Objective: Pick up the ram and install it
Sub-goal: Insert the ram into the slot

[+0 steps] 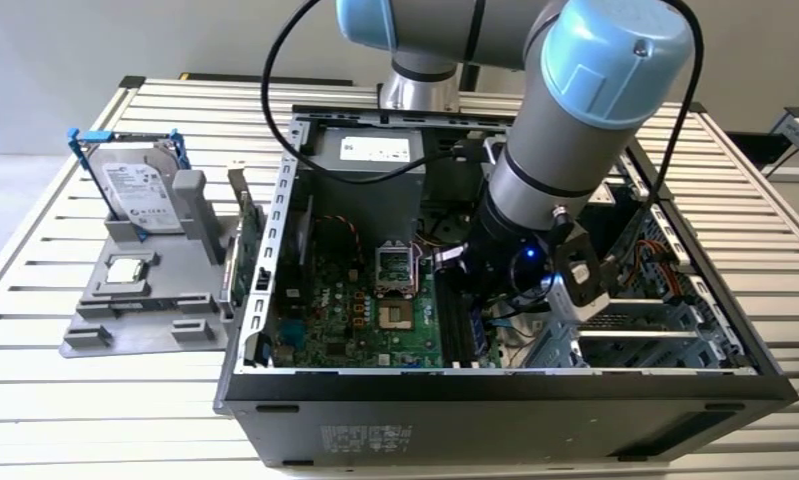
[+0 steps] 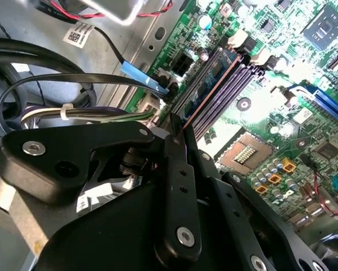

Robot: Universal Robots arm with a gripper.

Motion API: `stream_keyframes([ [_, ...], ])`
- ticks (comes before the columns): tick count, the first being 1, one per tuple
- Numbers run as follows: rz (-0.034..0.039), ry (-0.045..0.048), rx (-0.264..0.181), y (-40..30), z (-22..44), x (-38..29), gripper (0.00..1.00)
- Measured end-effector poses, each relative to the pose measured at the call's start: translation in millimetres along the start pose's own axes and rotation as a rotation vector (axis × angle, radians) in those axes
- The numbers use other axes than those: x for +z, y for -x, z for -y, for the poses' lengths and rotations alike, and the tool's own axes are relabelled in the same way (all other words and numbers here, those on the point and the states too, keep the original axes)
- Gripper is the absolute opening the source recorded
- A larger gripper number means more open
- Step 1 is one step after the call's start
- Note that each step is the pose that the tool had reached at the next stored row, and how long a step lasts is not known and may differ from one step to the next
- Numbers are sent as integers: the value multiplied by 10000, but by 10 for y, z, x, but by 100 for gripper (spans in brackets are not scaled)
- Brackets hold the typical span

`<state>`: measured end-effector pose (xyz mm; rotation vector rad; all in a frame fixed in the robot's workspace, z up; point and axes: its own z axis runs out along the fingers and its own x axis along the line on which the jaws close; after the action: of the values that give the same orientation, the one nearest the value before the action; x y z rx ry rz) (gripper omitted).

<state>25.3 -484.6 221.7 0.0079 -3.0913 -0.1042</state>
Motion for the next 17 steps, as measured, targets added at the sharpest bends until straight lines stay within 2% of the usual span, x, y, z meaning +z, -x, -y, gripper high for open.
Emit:
stream_keyframes([
  [17,2,19,28,1,-19,15,0],
])
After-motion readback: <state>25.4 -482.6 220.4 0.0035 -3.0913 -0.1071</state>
